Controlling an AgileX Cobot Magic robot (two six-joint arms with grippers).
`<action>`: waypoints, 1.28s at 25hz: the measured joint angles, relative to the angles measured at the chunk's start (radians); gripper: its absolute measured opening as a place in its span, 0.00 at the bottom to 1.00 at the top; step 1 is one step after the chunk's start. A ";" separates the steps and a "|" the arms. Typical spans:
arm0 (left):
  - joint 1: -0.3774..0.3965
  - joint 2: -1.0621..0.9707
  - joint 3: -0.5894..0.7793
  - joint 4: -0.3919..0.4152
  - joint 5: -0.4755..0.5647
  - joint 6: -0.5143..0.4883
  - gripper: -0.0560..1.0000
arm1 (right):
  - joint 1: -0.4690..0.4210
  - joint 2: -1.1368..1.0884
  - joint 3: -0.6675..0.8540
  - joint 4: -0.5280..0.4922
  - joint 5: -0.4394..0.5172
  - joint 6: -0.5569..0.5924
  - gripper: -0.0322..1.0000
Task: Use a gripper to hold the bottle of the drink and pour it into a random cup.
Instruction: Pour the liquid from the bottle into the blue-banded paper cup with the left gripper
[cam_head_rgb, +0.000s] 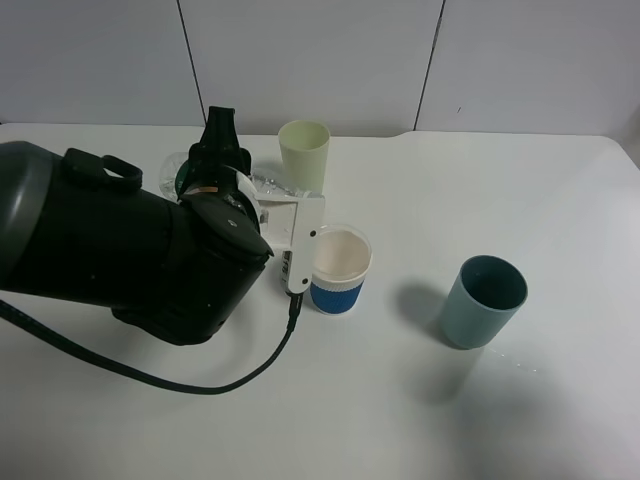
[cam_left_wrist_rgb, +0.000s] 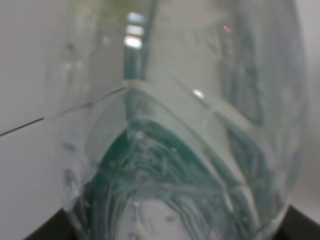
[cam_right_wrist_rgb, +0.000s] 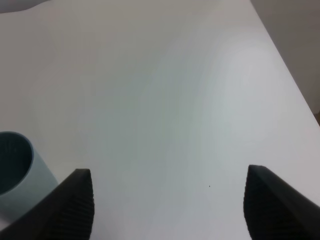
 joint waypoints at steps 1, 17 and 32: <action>0.000 0.000 0.000 0.005 -0.001 0.002 0.53 | 0.000 0.000 0.000 0.000 0.000 0.000 0.65; 0.000 0.000 0.000 0.090 -0.001 0.003 0.53 | 0.000 0.000 0.000 0.000 0.000 0.000 0.65; 0.000 0.000 0.000 0.092 -0.001 0.003 0.53 | 0.000 0.000 0.000 0.000 0.000 0.000 0.65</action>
